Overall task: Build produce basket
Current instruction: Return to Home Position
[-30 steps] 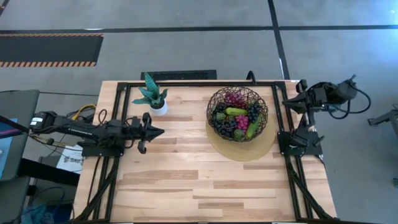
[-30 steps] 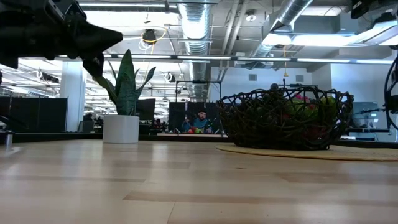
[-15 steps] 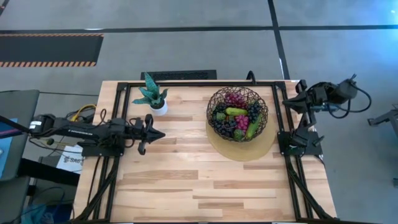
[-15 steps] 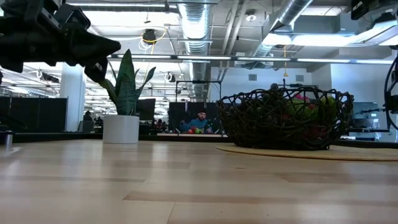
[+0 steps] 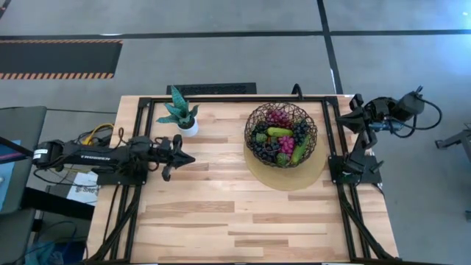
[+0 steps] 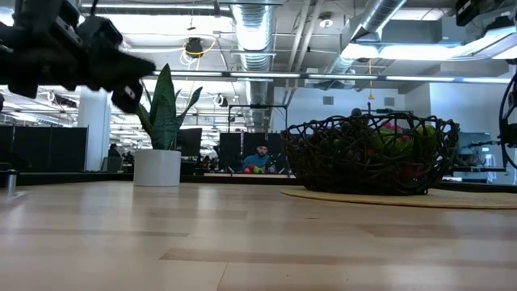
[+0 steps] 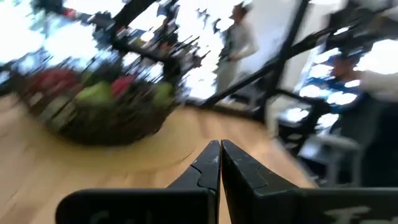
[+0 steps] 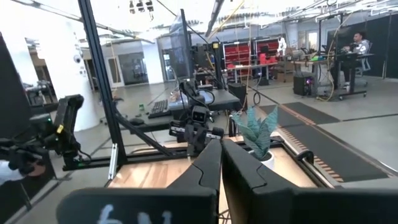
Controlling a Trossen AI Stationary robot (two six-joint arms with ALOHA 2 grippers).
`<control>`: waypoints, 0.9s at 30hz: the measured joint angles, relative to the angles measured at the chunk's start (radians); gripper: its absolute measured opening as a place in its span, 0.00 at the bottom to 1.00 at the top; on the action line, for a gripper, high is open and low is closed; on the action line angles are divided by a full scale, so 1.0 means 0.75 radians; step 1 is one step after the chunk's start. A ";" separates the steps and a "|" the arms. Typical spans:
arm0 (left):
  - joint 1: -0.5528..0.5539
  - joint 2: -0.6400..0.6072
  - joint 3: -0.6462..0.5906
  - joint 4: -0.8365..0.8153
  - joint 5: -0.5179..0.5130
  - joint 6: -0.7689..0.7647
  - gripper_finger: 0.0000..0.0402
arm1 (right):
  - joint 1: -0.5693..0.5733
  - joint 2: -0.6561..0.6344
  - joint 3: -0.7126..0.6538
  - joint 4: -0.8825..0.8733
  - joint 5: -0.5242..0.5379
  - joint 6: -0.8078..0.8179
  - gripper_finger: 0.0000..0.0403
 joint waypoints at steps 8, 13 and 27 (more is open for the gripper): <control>-0.038 -0.060 -0.001 0.265 0.110 0.118 0.00 | 0.000 0.001 -0.025 0.060 0.000 -0.011 0.08; -0.052 -0.162 -0.001 0.137 0.119 0.130 0.00 | 0.000 0.001 -0.044 0.094 0.001 -0.024 0.08; -0.061 -0.621 -0.002 -0.480 -0.029 0.202 0.00 | -0.001 0.001 -0.045 0.095 -0.013 -0.057 0.08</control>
